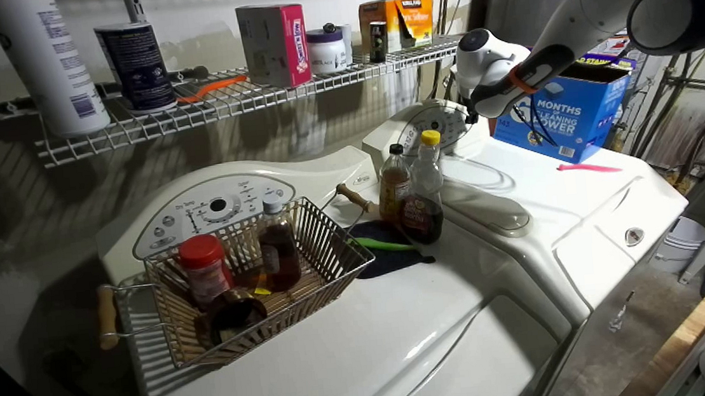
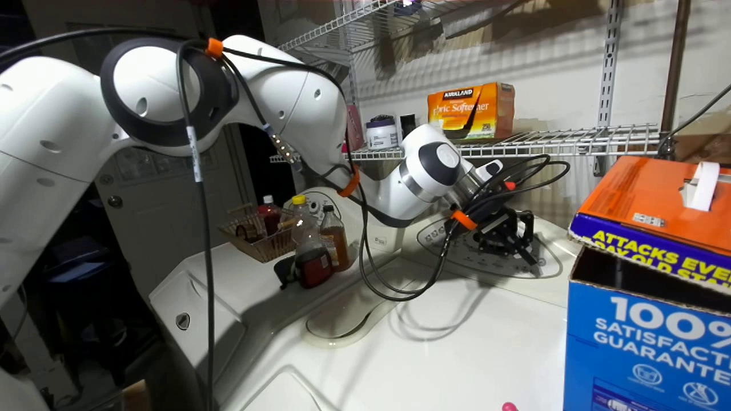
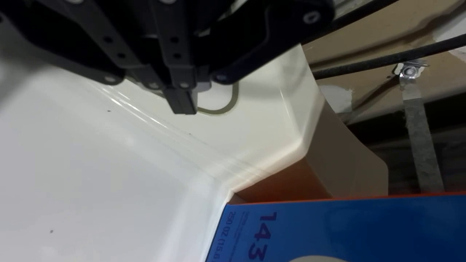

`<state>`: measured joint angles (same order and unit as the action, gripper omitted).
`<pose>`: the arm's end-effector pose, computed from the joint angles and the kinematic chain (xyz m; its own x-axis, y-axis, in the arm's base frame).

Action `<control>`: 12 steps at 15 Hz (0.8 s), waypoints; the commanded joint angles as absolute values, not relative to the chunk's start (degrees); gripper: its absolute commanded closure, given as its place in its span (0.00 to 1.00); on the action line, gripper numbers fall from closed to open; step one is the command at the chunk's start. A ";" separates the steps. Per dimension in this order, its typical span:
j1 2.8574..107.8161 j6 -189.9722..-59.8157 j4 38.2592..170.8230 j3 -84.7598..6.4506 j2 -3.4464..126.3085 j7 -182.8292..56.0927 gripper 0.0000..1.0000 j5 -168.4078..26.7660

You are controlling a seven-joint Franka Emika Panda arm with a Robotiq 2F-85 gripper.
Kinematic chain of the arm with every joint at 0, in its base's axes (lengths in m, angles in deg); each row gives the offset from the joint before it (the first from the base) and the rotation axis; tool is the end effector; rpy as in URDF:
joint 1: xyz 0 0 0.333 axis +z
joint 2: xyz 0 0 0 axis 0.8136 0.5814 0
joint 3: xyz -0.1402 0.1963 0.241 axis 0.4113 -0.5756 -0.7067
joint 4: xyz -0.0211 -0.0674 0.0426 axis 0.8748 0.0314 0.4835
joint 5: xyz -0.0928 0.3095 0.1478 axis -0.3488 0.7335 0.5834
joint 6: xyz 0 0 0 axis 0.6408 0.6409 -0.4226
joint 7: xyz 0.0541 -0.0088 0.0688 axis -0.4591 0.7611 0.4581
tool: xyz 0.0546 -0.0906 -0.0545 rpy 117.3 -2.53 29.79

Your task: Press the button on the far right of the washing machine on the right

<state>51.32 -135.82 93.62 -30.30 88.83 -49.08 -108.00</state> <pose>0.7308 -0.1607 0.3159 0.8756 0.4831 0.0034 0.3648 -0.6657 0.6510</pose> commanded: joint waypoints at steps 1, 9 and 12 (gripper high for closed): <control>51.15 -136.20 87.92 -29.63 92.87 -49.22 1.00 -108.69; 50.80 -135.66 83.31 -29.80 96.47 -48.65 1.00 -107.82; 50.56 -135.66 82.28 -29.98 97.33 -48.75 1.00 -107.33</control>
